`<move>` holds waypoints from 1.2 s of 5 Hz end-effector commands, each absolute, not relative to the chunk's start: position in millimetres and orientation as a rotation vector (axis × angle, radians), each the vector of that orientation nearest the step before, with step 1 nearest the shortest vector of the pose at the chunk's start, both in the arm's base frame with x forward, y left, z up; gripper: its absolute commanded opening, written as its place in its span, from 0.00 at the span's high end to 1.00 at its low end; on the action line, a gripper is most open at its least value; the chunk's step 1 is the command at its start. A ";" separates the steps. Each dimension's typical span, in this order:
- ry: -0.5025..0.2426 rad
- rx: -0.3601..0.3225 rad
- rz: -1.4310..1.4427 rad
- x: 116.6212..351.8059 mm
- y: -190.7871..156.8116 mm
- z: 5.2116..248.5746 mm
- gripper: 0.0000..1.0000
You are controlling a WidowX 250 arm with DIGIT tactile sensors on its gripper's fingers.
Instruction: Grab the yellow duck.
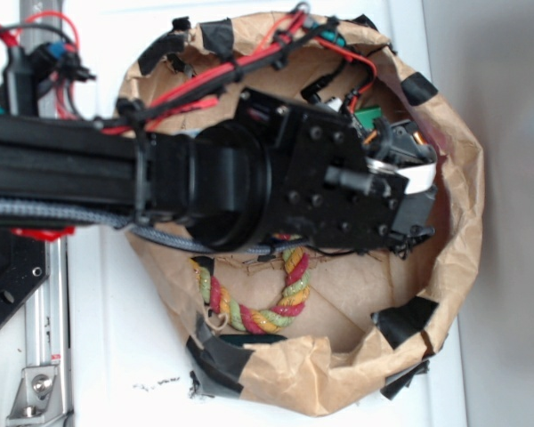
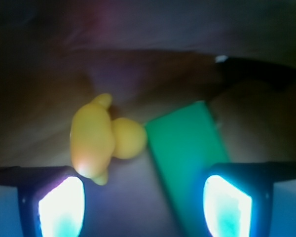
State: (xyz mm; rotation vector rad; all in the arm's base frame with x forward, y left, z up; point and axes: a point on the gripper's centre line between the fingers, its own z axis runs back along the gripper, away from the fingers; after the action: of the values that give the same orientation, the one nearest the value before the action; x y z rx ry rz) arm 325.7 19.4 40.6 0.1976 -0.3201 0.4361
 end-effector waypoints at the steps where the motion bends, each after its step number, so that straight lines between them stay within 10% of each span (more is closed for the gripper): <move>1: -0.396 0.071 0.226 348.6 29.7 53.3 0.00; 2: -0.400 0.085 0.218 350.3 30.0 55.4 1.00; 6: -0.341 0.020 0.166 311.7 12.8 67.9 1.00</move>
State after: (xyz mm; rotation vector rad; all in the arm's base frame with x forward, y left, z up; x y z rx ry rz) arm 305.2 8.0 48.0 0.0228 -0.2795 0.1831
